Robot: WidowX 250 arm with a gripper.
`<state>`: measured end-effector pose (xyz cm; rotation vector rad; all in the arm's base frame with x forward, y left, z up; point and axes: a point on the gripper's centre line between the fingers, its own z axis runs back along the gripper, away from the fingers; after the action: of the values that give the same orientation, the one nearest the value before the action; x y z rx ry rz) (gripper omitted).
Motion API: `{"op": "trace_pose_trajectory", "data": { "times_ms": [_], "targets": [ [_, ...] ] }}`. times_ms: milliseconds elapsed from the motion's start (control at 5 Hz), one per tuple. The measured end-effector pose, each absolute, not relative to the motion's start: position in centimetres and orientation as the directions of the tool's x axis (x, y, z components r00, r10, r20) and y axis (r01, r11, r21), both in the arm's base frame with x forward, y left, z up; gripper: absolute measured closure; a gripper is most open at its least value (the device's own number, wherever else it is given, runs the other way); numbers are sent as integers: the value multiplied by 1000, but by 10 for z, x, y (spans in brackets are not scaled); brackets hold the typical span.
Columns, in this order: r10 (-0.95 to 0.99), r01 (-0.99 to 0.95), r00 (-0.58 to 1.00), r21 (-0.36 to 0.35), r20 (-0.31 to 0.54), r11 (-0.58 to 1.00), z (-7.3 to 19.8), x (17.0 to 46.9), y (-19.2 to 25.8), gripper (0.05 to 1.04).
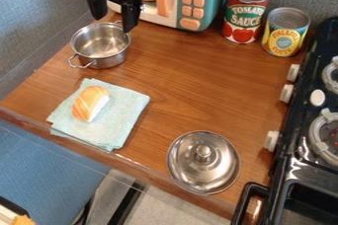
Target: Move the cover to the rigth of silver pot
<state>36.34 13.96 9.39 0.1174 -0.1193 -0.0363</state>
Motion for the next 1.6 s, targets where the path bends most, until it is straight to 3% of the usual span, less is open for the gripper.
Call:
{"op": "trace_pose_trajectory", "data": {
  "times_ms": [400,800,1000,1200,1600],
  "targets": [
    [-67,63,994,50,82,997,77,343,123,83],
    [-183,185,976,-7,115,983,90,292,78,82],
    [-301,302,950,-7,85,953,74,261,35,83],
    [-362,361,927,24,95,932,64,249,2,83],
    [-405,399,908,73,107,914,48,246,-49,83]
  ]
}}
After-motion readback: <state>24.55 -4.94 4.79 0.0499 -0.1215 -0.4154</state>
